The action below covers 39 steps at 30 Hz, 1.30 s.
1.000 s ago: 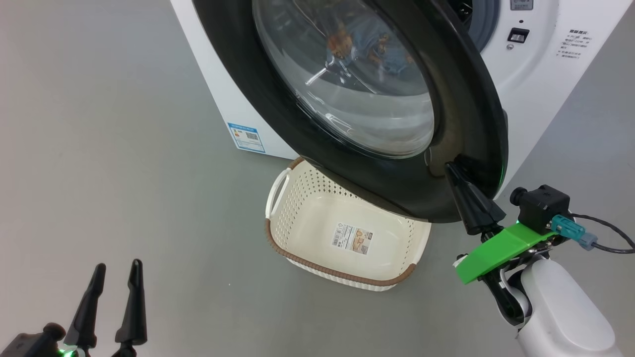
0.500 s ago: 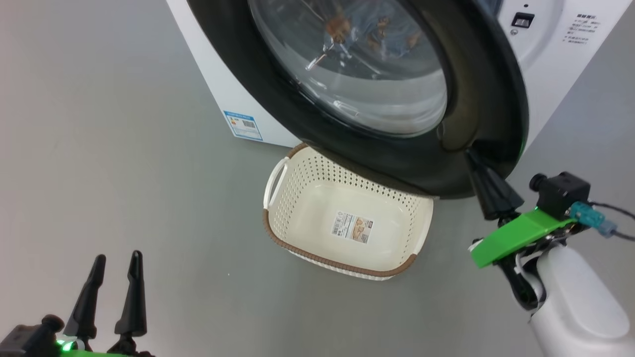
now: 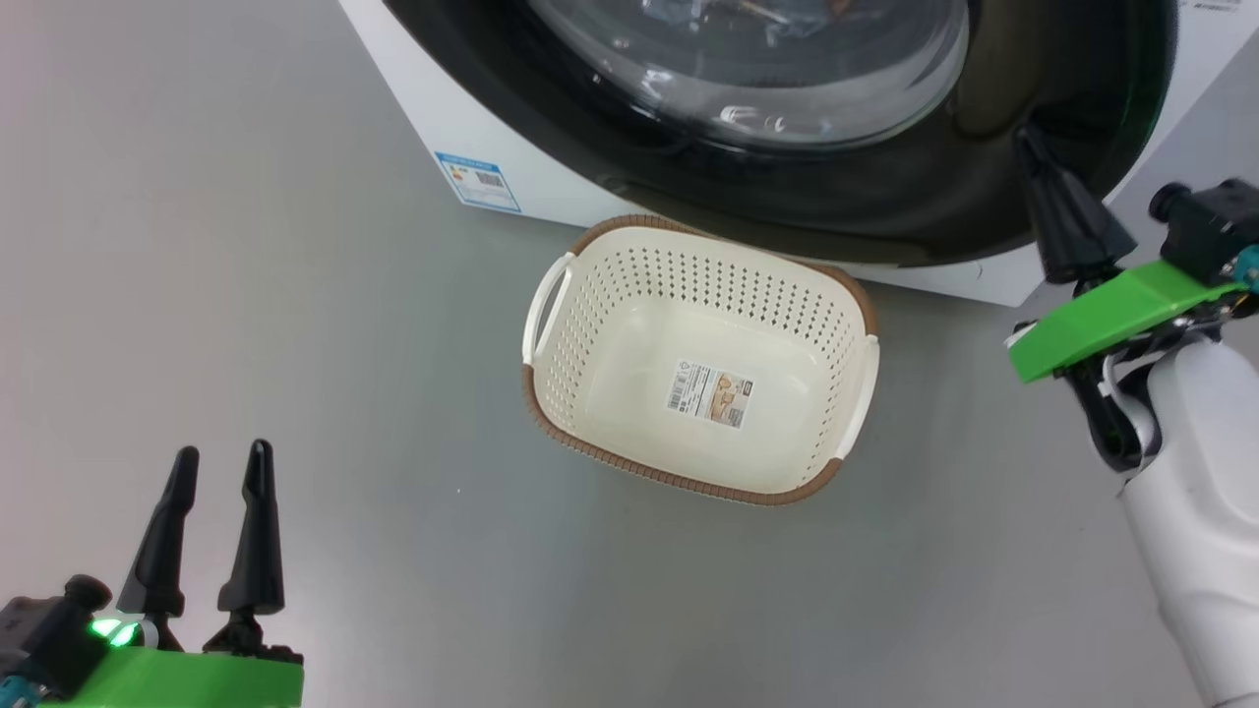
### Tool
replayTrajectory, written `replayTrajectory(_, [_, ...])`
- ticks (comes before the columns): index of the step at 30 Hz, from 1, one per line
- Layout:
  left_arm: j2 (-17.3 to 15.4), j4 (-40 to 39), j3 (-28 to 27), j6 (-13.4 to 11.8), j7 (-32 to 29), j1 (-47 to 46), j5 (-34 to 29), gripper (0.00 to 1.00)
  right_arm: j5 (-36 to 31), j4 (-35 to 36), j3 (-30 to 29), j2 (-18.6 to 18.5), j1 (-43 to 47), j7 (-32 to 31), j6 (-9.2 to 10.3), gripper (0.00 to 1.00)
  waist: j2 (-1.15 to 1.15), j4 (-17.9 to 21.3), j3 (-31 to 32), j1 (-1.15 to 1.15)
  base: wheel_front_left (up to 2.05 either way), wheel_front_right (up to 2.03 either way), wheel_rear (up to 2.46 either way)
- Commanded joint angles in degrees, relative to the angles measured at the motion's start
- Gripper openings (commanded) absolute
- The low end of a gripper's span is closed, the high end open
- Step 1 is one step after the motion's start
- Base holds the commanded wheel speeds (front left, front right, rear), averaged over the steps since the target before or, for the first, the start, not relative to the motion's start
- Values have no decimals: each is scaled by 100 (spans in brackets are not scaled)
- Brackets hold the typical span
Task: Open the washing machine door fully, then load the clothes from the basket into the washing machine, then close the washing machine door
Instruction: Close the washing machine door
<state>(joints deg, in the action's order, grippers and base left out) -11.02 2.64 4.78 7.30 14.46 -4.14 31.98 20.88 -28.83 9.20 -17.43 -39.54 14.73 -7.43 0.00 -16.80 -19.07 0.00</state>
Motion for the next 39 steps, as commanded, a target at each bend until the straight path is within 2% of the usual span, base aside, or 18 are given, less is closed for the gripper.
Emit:
replayTrajectory(1, [-189, -130, -204, 19, 54, -150, 70, 100, -52, 83, 41, -23, -109, 27, -6, 0, 0, -50, -99, 0, 0, 0, 0])
replayTrajectory(12, [-143, -131, -258, 19, 54, -342, 247, 100, -105, -523, 541, -559, -1171, 27, -6, 0, 0, -191, -408, 0, 0, 0, 0])
replayTrajectory(17, [-105, -122, -213, 19, 54, -401, 272, 100, -174, -870, 421, -662, -1649, 27, -6, 0, 0, -232, -509, 0, 0, 0, 0])
replayTrajectory(26, [-115, -101, -242, 19, 54, -469, 299, 100, -550, -1181, -45, -565, -2070, 27, -6, 0, 0, -233, -597, 0, 0, 0, 0])
replayTrajectory(39, [-128, -52, -225, 19, 54, -447, 246, 100, -728, -1105, -385, -274, -1725, 27, -6, 0, 0, -139, -395, 0, 0, 0, 0])
